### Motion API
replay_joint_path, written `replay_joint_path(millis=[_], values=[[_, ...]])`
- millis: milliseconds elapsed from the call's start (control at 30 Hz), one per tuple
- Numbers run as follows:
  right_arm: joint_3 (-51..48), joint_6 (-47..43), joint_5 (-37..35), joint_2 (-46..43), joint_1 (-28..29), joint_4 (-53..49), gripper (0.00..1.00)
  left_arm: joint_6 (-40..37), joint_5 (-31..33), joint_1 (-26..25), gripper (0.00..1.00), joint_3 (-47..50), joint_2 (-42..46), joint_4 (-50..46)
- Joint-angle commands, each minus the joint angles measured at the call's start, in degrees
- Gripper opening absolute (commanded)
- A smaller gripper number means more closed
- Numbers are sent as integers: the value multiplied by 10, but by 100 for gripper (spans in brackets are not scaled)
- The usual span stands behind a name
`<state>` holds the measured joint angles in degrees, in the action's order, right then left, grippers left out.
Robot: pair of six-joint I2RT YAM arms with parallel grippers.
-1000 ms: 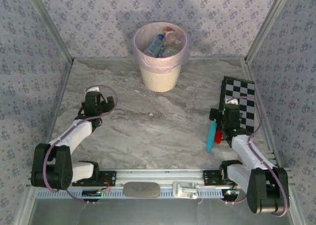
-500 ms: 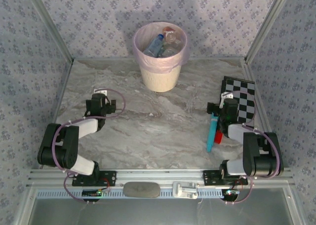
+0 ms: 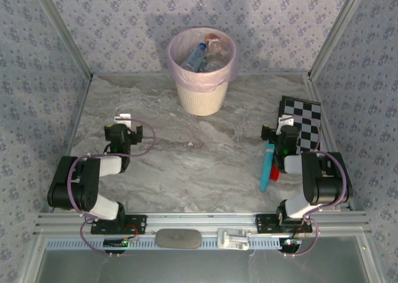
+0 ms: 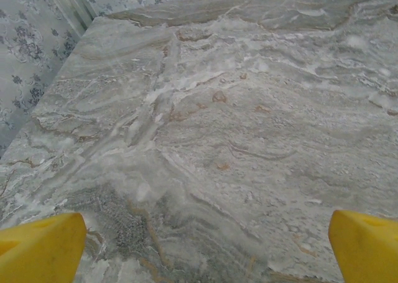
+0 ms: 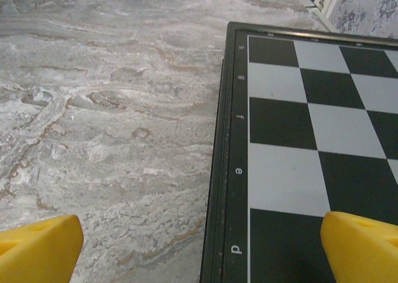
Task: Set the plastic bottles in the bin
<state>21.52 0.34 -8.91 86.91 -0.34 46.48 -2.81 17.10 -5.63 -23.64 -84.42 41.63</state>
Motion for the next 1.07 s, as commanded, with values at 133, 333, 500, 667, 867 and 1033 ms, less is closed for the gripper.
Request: replay_joint_path(millis=[133, 333, 500, 667, 867, 1033], values=[[-1, -3, -12, 4, -1, 27, 100, 36, -47, 31, 100, 32, -36, 113], [-1, -4, -17, 5, 1, 26, 100, 42, -55, 36, 100, 13, -33, 74], [-2, -6, -23, 5, 4, 28, 100, 42, -56, 38, 100, 13, -34, 74], [-2, -6, -23, 5, 4, 28, 100, 42, -56, 38, 100, 13, -34, 76], [-1, -6, -22, 5, 3, 25, 100, 43, -56, 37, 100, 13, -35, 75], [-1, -6, -22, 5, 3, 27, 100, 46, -59, 41, 100, 10, -35, 71]])
